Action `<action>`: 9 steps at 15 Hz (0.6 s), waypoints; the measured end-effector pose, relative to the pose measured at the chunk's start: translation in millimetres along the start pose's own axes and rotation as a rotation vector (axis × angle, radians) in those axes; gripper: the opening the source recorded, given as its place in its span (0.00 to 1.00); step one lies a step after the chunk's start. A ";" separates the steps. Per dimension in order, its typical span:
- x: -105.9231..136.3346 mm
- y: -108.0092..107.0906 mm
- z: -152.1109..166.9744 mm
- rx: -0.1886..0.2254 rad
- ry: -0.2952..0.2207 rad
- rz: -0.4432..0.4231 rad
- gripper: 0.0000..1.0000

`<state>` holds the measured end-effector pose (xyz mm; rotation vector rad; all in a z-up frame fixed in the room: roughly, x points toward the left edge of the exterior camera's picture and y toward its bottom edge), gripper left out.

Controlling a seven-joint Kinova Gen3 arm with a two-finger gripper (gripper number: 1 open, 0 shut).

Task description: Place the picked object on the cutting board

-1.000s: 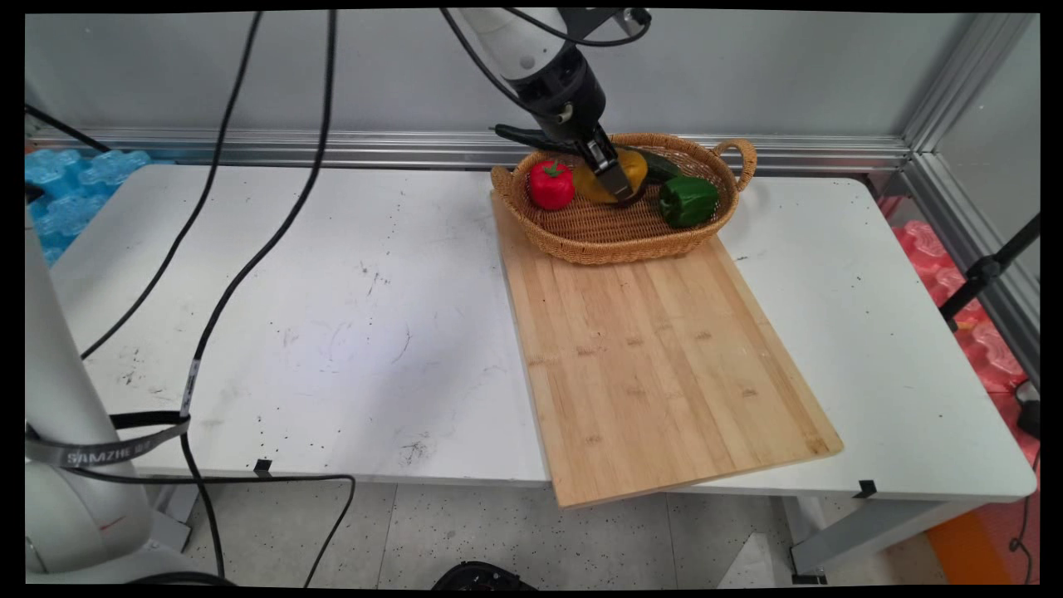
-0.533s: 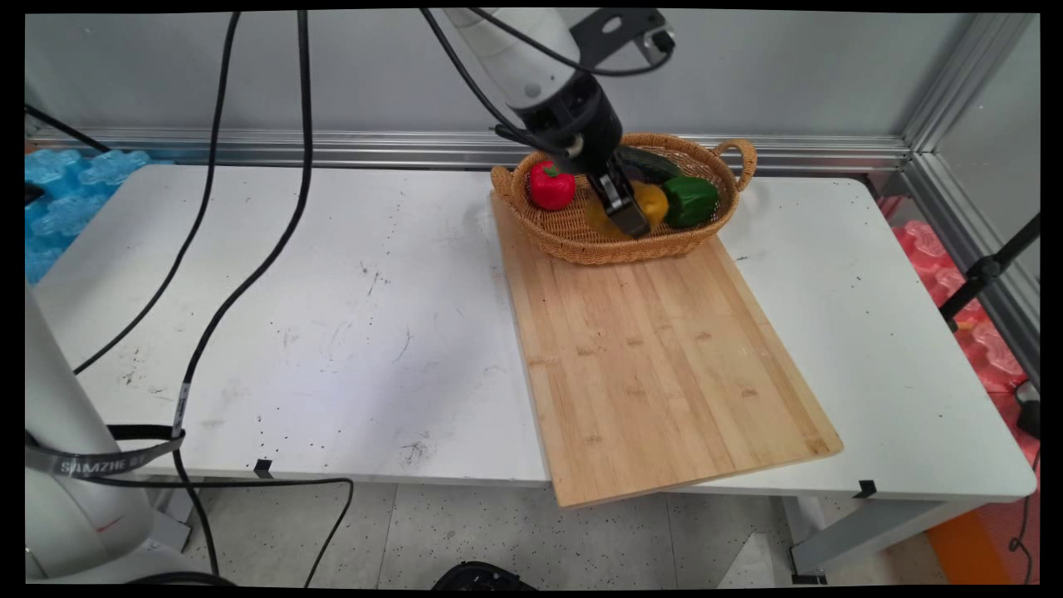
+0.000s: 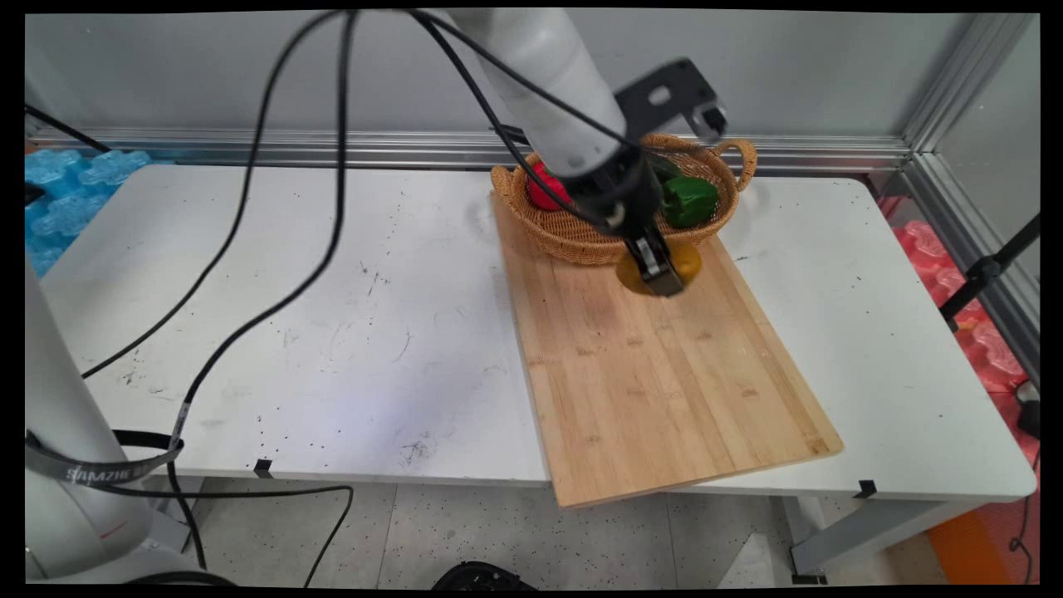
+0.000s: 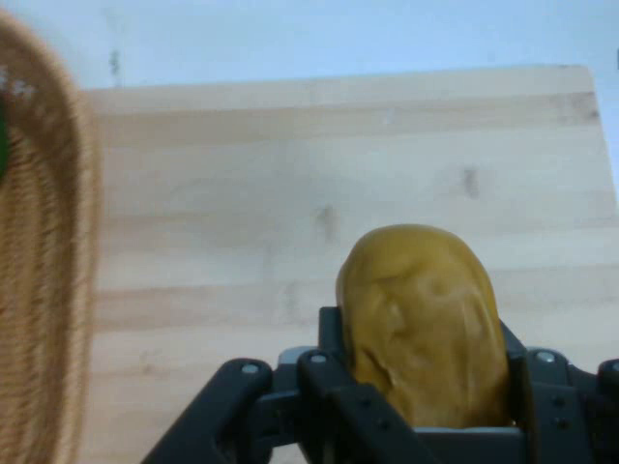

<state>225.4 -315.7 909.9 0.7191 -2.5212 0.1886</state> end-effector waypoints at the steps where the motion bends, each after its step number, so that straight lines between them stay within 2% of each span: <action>1: 2.9 5.4 8.2 -0.003 -0.002 0.006 0.00; 9: 40.6 45.0 89.7 -0.043 -0.016 0.080 0.00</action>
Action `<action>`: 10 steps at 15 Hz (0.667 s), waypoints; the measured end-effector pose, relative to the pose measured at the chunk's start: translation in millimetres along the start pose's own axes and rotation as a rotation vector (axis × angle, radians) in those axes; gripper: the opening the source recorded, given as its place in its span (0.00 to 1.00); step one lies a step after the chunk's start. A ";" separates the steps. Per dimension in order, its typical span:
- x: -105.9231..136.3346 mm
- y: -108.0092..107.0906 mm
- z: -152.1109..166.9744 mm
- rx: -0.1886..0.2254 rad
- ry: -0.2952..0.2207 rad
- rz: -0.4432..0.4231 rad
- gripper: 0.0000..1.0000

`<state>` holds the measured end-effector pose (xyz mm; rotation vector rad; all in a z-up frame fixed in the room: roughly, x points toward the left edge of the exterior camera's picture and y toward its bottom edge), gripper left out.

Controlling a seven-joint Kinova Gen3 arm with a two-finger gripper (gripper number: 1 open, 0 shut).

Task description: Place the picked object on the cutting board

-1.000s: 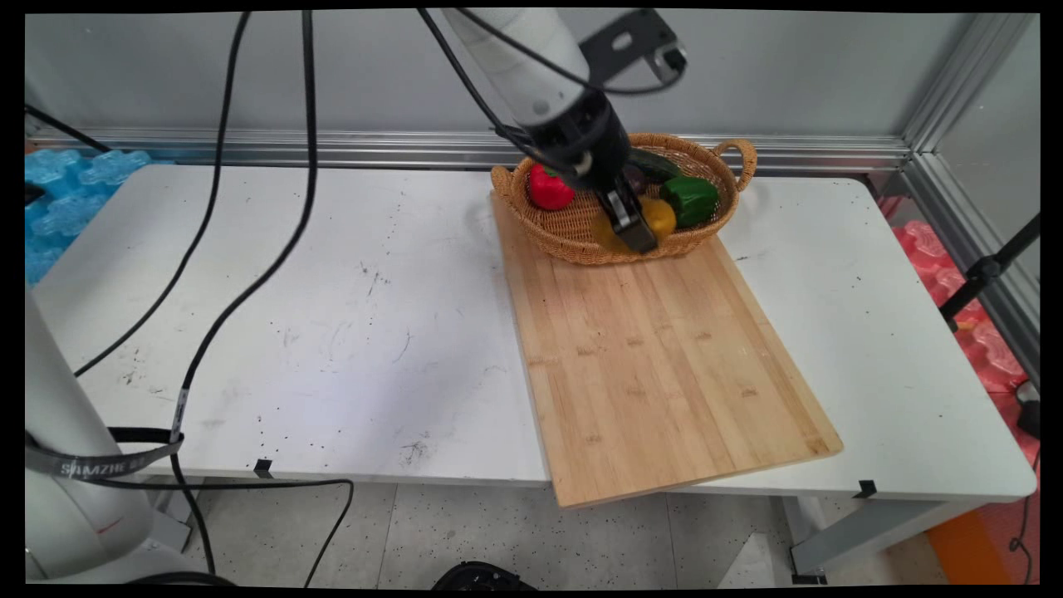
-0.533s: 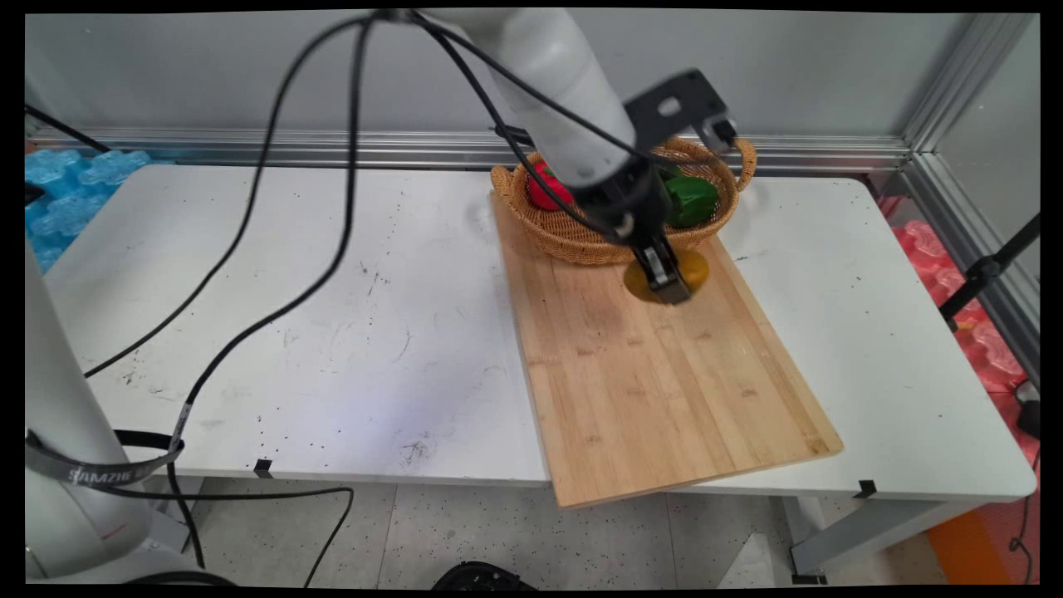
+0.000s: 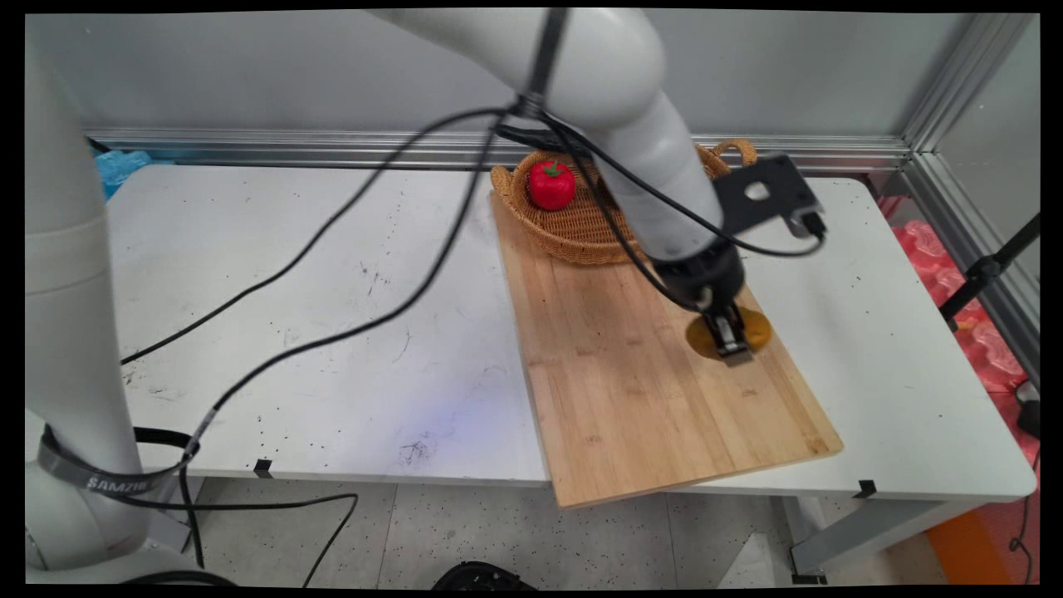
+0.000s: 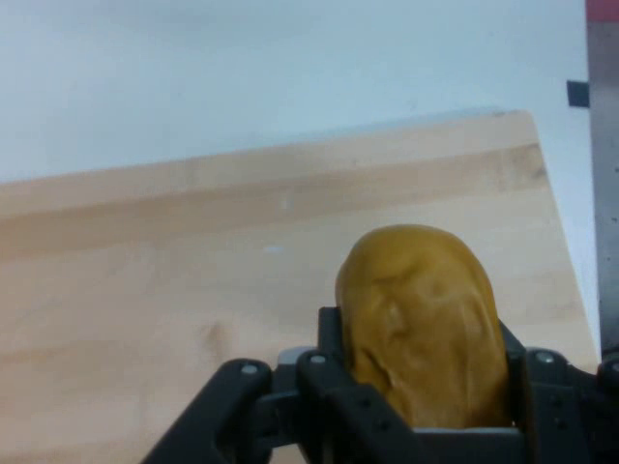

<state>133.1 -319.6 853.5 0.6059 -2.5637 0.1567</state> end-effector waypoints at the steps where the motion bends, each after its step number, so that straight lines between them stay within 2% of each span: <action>1: 5.6 2.5 10.4 -0.006 -0.004 0.013 0.00; 10: 36.3 9.9 81.0 -0.064 -0.054 0.191 0.00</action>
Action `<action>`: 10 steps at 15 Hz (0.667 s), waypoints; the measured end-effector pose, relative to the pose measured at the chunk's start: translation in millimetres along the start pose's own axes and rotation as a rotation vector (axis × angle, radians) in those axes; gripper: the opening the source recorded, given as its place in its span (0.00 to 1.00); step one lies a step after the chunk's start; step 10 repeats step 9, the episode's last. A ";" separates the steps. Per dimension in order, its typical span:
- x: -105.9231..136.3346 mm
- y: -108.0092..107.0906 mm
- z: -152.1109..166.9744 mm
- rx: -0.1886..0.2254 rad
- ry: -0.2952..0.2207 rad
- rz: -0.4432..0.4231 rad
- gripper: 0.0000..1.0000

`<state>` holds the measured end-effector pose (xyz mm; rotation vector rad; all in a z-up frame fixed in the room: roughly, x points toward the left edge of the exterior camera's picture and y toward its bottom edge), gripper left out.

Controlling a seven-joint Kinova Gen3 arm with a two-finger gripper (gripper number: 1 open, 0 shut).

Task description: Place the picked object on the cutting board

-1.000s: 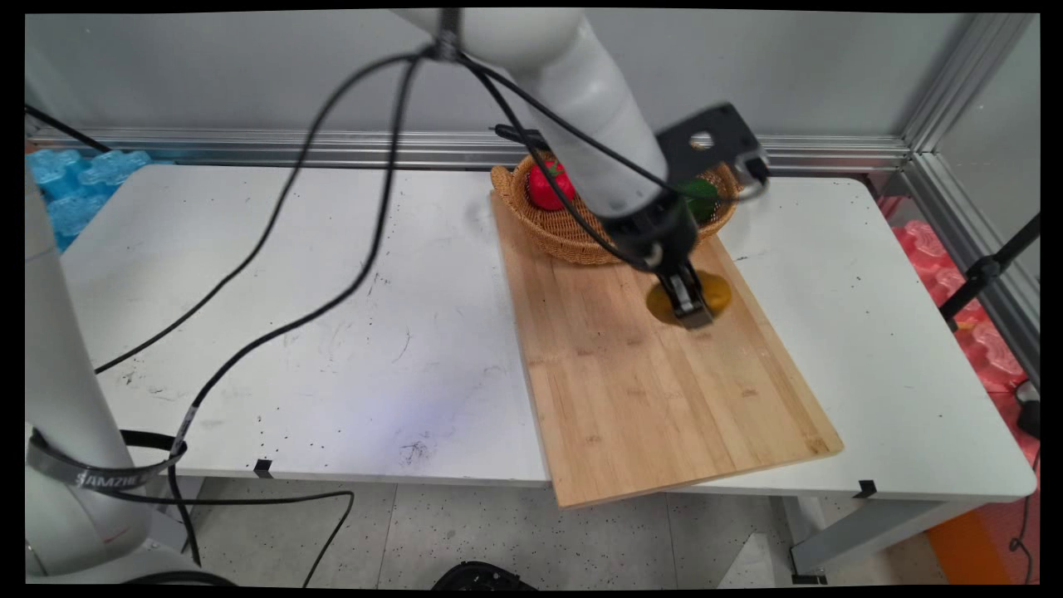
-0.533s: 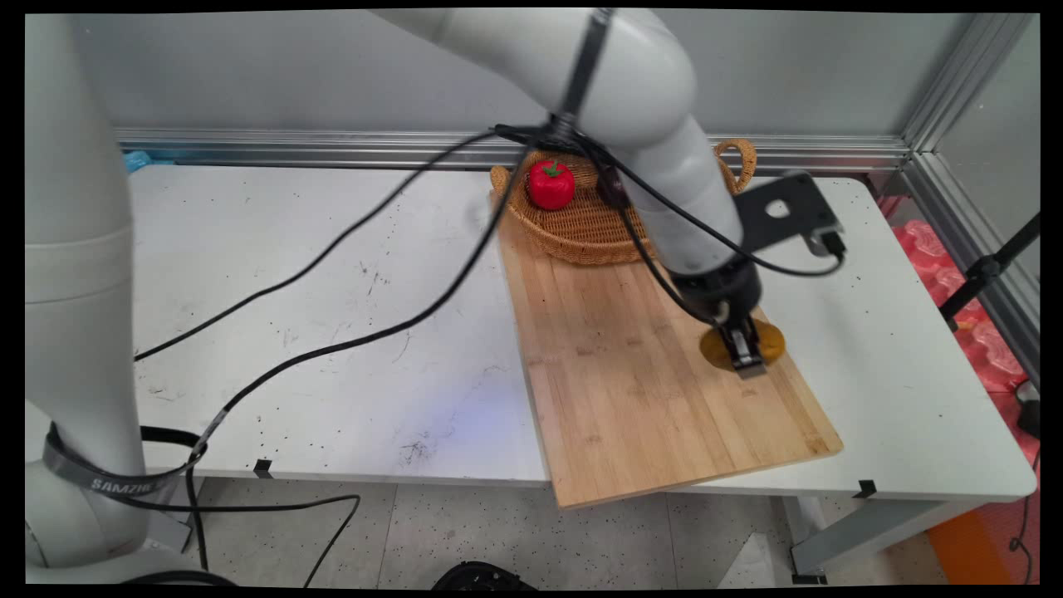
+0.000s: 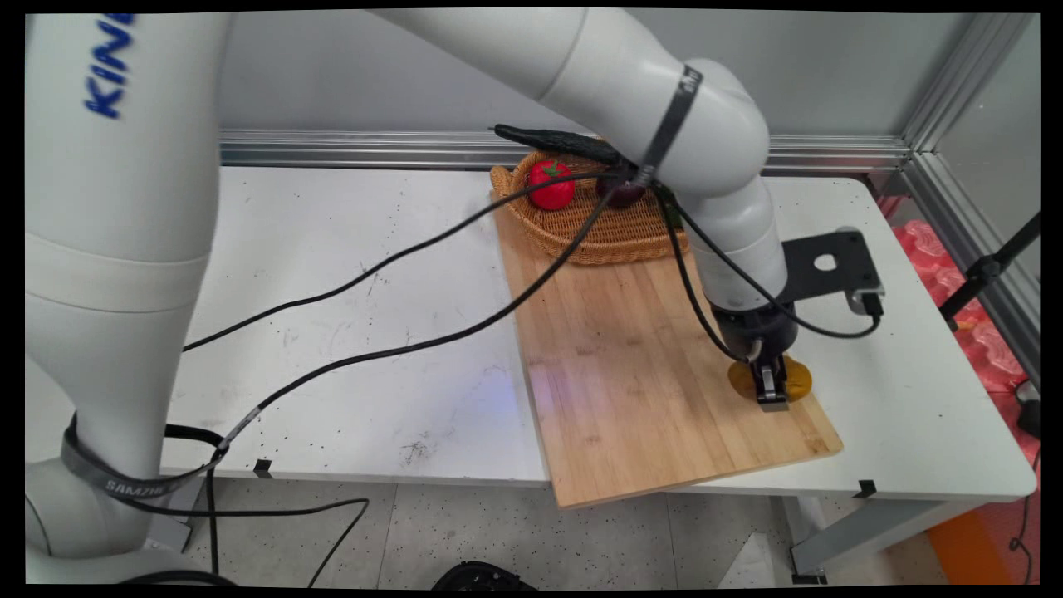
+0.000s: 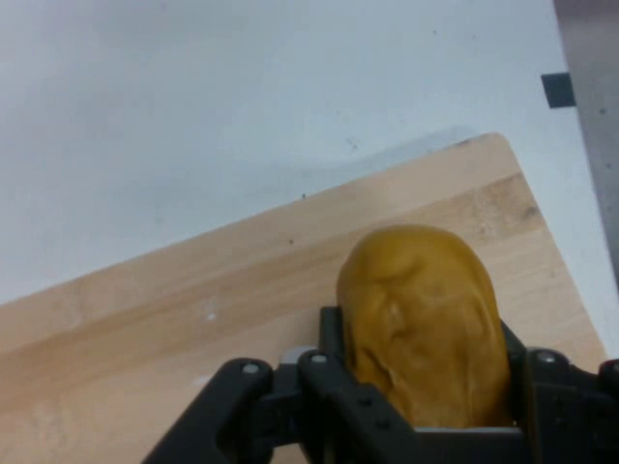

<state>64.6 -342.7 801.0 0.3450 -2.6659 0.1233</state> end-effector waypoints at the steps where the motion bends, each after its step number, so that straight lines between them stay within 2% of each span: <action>1: 0.9 -1.1 4.8 -0.004 -0.007 0.016 0.00; 5: 1.6 -4.2 21.1 -0.024 -0.038 0.076 0.00; 6: 2.2 -4.8 23.4 -0.028 -0.041 0.086 1.00; 10: 4.1 -6.4 24.5 -0.036 -0.037 0.107 1.00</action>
